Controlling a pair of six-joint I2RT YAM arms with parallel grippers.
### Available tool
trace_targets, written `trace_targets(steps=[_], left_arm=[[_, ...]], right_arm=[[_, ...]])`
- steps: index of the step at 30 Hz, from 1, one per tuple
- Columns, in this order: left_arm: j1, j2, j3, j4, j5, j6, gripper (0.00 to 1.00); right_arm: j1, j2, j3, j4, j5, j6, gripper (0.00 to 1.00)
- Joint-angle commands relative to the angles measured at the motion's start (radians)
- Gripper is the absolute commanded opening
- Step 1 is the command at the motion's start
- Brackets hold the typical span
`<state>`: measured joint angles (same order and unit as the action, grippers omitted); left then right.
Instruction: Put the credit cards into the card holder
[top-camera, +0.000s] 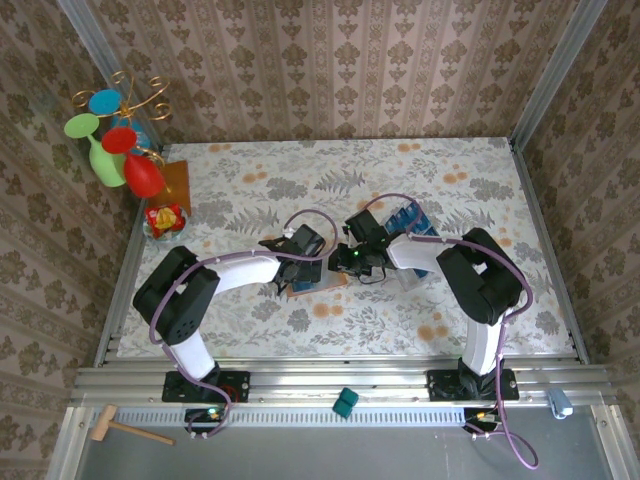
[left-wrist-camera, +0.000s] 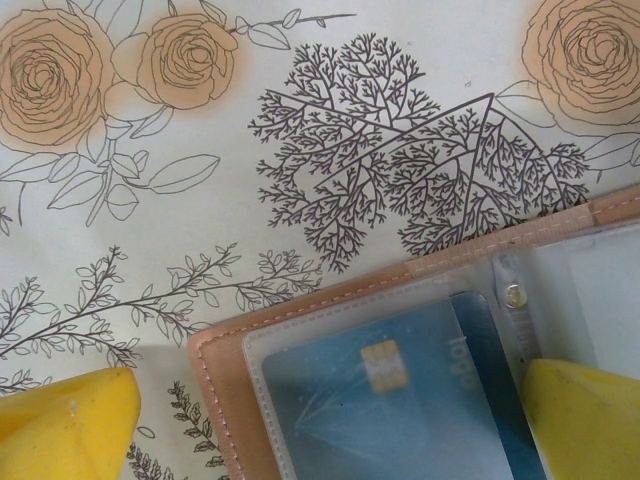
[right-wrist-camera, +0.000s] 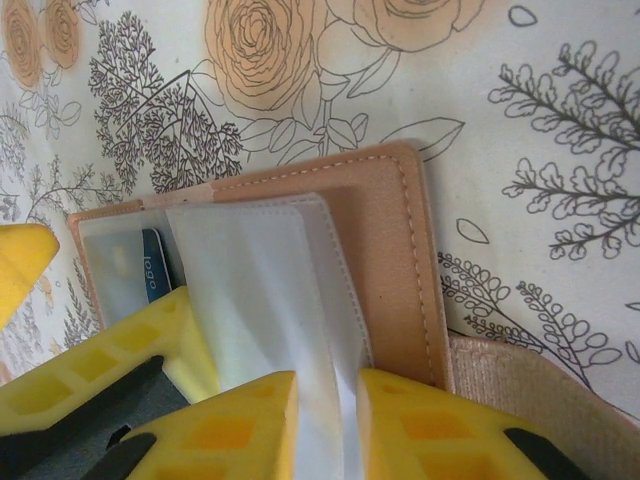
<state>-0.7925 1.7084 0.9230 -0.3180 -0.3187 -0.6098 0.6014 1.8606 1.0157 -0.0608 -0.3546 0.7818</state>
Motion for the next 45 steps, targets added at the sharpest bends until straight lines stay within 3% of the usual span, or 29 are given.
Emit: trace_targets(steps=[1,7,12,31,45], left_arm=[[-0.009,0.009,-0.021,-0.022,-0.007,-0.007,1.00],[-0.006,-0.027,-0.007,-0.037,-0.004,0.003,1.00],[0.020,-0.115,0.019,-0.061,0.017,0.013,1.00],[0.268,-0.524,-0.204,-0.102,0.105,-0.001,1.00],[0.315,-0.566,-0.278,-0.086,0.131,0.011,1.00]], right_arm=[[0.001,-0.001,-0.021,0.029,-0.050,0.026,0.21],[0.001,-0.040,-0.020,0.022,-0.058,0.031,0.23],[0.006,-0.083,-0.008,0.000,-0.060,0.034,0.34],[0.161,0.075,0.233,-0.103,-0.037,0.052,0.61],[0.186,0.175,0.290,-0.105,-0.047,0.093,0.61]])
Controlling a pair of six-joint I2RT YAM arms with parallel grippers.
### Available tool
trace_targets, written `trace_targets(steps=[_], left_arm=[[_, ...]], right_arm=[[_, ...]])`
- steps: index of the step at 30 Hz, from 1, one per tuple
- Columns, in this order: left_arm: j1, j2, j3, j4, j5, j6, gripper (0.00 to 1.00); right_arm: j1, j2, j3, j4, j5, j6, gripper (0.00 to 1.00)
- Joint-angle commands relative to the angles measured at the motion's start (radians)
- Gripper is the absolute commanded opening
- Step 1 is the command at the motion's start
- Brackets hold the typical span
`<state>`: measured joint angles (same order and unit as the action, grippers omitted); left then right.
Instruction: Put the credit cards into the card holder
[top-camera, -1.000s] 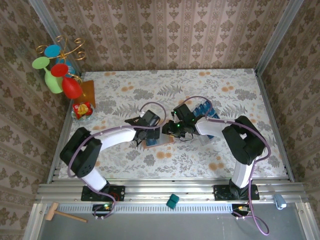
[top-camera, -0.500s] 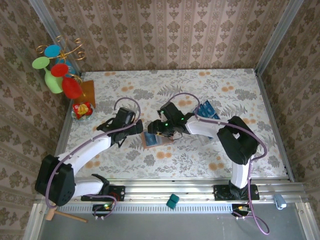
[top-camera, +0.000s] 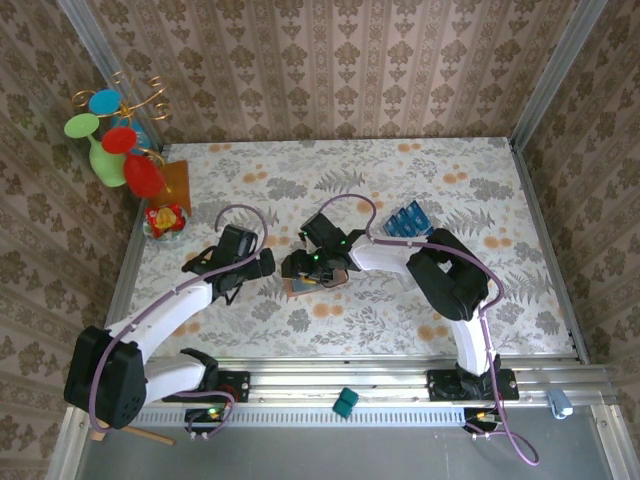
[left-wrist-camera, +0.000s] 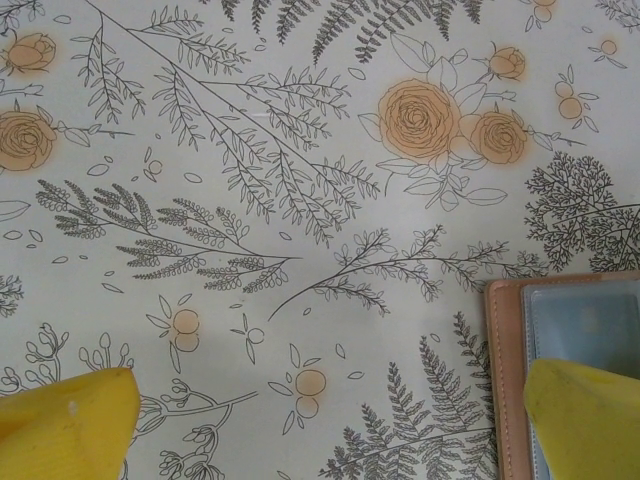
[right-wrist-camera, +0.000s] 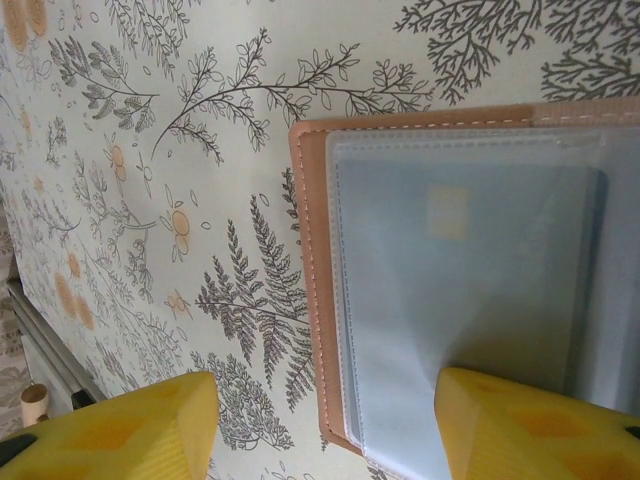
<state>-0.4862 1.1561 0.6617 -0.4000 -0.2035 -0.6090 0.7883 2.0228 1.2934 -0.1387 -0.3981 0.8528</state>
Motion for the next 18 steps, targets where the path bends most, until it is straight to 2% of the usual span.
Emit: trace_targets(steps=[1,12,18], left_arm=[[0.008,-0.010,-0.019,-0.001,0.017,0.009,1.00],[0.009,0.046,-0.007,0.017,0.032,0.012,1.00],[0.004,0.092,0.012,0.033,0.039,0.019,1.00]], right_arm=[[-0.001,0.010,0.012,-0.026,-0.008,0.022,0.61],[-0.030,-0.109,0.016,-0.066,-0.023,-0.055,0.61],[-0.075,-0.183,-0.044,-0.129,0.051,-0.124,0.58]])
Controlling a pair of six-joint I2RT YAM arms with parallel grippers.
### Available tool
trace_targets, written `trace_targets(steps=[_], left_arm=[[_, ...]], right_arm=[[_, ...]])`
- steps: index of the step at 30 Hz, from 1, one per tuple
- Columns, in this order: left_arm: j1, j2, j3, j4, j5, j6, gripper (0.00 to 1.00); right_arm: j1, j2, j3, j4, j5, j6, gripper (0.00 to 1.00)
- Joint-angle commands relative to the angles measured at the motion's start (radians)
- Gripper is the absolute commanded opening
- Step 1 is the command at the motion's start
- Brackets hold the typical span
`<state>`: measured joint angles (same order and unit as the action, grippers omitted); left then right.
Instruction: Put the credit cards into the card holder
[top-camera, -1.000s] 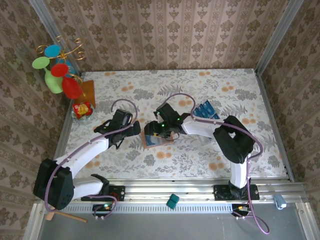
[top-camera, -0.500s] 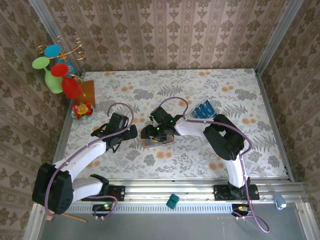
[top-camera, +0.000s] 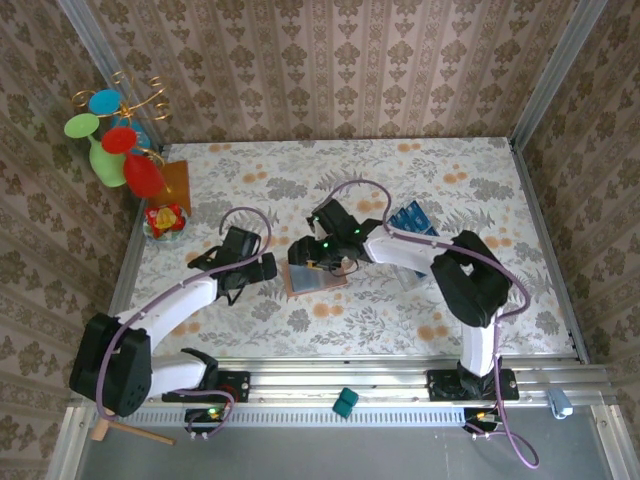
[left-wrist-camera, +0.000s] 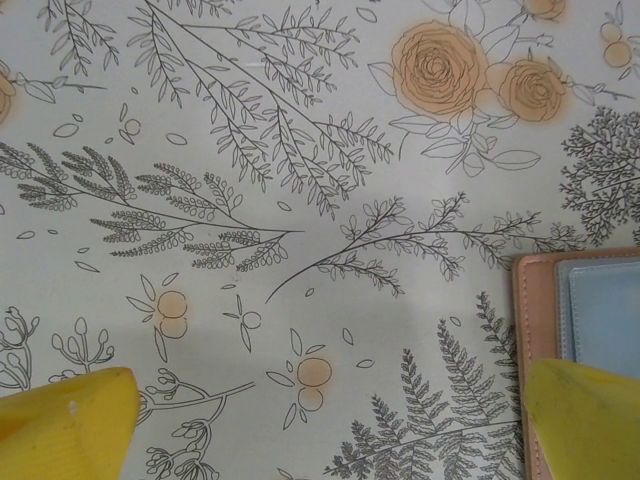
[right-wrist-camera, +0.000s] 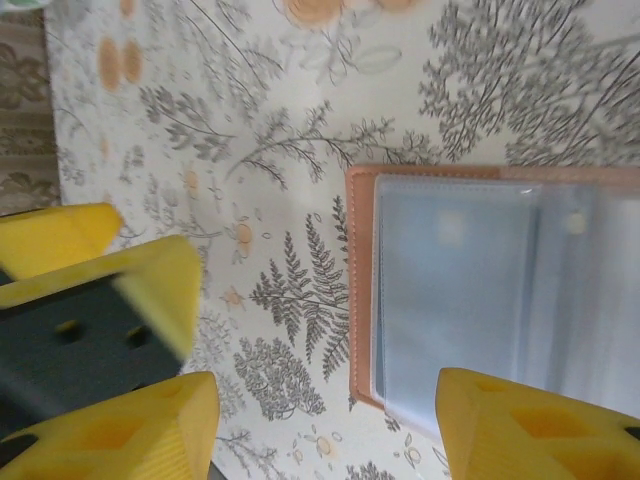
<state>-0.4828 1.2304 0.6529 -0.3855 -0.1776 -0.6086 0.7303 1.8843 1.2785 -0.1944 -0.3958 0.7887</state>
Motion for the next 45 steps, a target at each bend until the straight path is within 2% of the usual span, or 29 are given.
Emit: trace_targets(steps=[1,3,5,8,13,28,45], left_arm=[[-0.001,0.028,0.025,0.019,0.013,0.019,1.00],[-0.004,0.046,0.034,0.020,0.011,0.022,1.00],[-0.007,0.064,0.041,0.026,0.009,0.024,1.00],[-0.013,0.089,0.051,0.030,0.005,0.026,1.00],[-0.021,0.113,0.062,0.034,0.001,0.027,1.00],[-0.030,0.141,0.072,0.043,-0.005,0.027,1.00],[-0.033,0.150,0.067,0.048,-0.008,0.033,1.00]], right_arm=[[-0.020,-0.049,-0.033,-0.100,0.074,-0.082,0.55],[-0.022,-0.047,-0.039,-0.134,0.125,-0.117,0.45],[-0.022,-0.034,-0.046,-0.154,0.161,-0.140,0.29],[-0.022,-0.007,-0.049,-0.152,0.168,-0.155,0.12],[-0.011,0.046,-0.034,-0.135,0.149,-0.156,0.02],[0.035,0.141,0.033,-0.117,0.109,-0.131,0.00],[0.034,0.064,0.059,-0.164,0.158,-0.148,0.00]])
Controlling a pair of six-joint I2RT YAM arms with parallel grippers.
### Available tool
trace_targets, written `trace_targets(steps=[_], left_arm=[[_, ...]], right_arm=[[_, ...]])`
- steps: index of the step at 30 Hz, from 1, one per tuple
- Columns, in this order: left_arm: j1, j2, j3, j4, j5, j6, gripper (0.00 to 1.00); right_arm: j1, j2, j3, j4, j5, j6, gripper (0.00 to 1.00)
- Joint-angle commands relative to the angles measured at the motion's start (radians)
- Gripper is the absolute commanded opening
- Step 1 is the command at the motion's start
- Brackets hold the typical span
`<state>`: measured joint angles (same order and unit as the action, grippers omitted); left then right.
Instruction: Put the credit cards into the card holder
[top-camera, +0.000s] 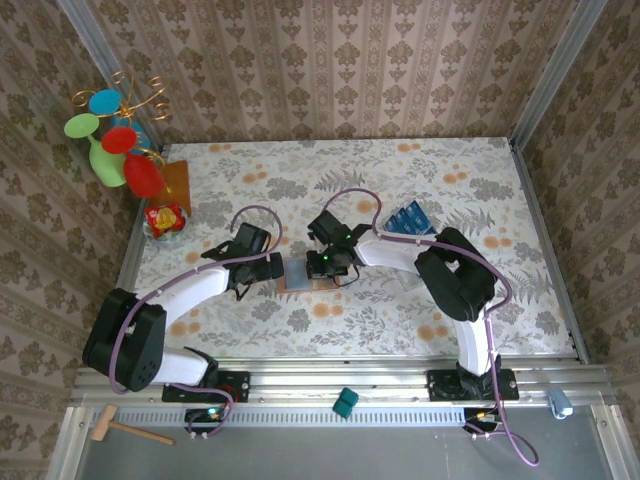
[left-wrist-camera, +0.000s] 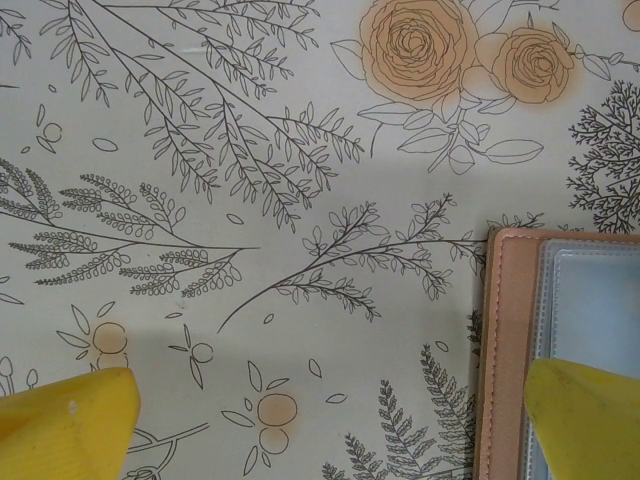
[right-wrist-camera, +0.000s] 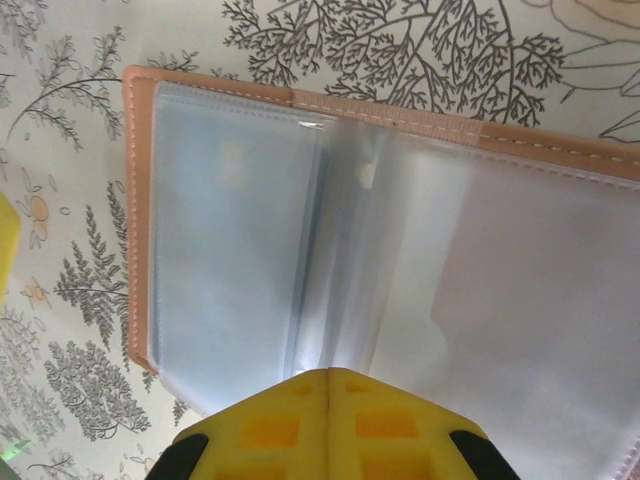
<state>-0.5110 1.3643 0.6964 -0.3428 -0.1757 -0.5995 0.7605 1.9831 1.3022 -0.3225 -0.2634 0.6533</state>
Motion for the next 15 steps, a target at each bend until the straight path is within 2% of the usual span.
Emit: trace_targets(steps=[1,15], left_arm=[[-0.003,0.016,0.023,0.006,-0.011,0.026,1.00],[0.003,0.019,0.023,0.017,-0.007,0.031,1.00]], right_arm=[[0.005,-0.031,0.041,-0.036,0.024,-0.012,0.00],[0.008,0.078,0.105,-0.028,-0.010,0.006,0.00]])
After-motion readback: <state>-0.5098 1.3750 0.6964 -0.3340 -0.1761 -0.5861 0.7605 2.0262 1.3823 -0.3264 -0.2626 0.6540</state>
